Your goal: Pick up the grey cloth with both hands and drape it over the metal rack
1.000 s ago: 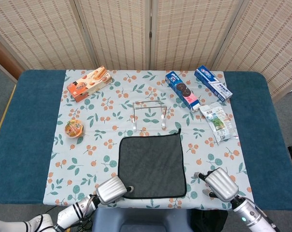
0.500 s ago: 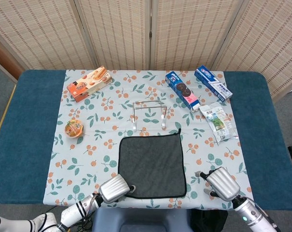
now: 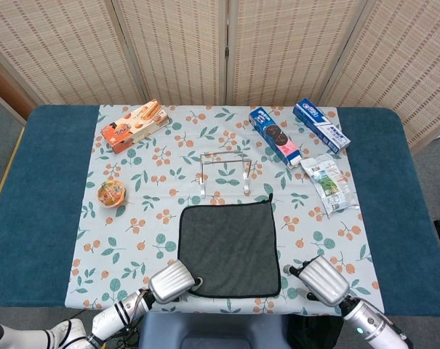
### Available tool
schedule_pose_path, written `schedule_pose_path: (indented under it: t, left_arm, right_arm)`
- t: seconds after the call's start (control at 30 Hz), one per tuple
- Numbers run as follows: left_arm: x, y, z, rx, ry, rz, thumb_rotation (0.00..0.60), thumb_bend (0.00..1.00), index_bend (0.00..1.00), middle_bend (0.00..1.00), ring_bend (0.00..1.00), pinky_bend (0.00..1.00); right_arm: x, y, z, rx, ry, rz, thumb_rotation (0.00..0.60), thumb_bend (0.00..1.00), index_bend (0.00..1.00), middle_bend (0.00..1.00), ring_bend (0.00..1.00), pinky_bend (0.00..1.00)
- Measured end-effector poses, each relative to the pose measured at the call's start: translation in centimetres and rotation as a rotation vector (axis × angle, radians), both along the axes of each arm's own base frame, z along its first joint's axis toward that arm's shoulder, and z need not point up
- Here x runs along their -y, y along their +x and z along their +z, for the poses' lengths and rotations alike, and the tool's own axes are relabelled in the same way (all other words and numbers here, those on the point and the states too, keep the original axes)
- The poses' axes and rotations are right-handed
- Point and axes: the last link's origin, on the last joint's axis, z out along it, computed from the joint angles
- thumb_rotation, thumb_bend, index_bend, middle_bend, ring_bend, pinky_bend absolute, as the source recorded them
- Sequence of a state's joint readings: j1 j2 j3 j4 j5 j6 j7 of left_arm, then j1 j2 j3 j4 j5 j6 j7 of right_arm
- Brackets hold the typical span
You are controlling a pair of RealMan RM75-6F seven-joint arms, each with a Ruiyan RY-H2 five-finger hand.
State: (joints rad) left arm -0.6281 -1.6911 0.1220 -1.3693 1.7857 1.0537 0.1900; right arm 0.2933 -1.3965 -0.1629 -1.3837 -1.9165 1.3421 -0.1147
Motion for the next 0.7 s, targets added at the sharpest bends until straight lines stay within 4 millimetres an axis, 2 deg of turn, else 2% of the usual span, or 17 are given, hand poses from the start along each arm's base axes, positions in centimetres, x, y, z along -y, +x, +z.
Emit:
schedule_pose_path:
  t: [0.37, 0.7]
  left_arm:
    - [0.1, 0.1, 0.2, 0.007, -0.006, 0.015, 0.600, 0.39, 0.58, 1.00, 0.98, 1.00]
    - [0.1, 0.0, 0.4, 0.009, 0.001, 0.025, 0.600, 0.39, 0.57, 1.00, 0.98, 1.00]
  right_arm:
    - [0.2, 0.8, -2.4, -0.029, 0.067, 0.065, 0.600, 0.15, 0.39, 0.84, 0.77, 0.88]
    - [0.5, 1.2, -3.6, -0.039, 0.092, 0.092, 0.600, 0.15, 0.39, 0.84, 0.77, 0.88]
